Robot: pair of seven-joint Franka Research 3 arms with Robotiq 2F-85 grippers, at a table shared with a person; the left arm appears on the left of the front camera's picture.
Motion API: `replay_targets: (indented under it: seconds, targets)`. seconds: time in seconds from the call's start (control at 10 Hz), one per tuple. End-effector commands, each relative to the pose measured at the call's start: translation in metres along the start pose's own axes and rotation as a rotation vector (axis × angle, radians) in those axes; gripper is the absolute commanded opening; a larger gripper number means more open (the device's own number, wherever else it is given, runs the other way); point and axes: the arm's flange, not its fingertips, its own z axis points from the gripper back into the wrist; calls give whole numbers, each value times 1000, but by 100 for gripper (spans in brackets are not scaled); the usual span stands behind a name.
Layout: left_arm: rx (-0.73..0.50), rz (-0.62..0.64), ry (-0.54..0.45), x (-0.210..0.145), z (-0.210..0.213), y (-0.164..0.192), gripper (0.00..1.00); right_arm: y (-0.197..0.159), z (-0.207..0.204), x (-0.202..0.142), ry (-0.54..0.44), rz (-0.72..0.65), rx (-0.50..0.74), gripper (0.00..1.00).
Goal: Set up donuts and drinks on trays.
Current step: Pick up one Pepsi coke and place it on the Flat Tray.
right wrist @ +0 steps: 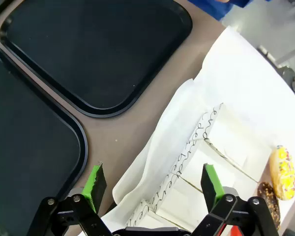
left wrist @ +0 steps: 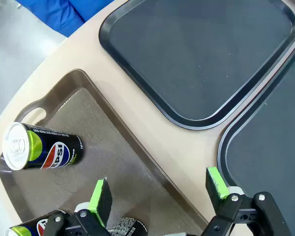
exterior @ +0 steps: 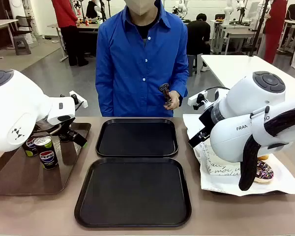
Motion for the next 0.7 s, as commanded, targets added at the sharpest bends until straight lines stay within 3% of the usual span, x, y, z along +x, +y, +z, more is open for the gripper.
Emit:
replay_targets:
  seconds: [0.0,0.6]
  targets:
    - [0,0,0,0,0,0,100,0,0,0,0,0,0,100]
    - [0,0,0,0,0,0,100,0,0,0,0,0,0,100]
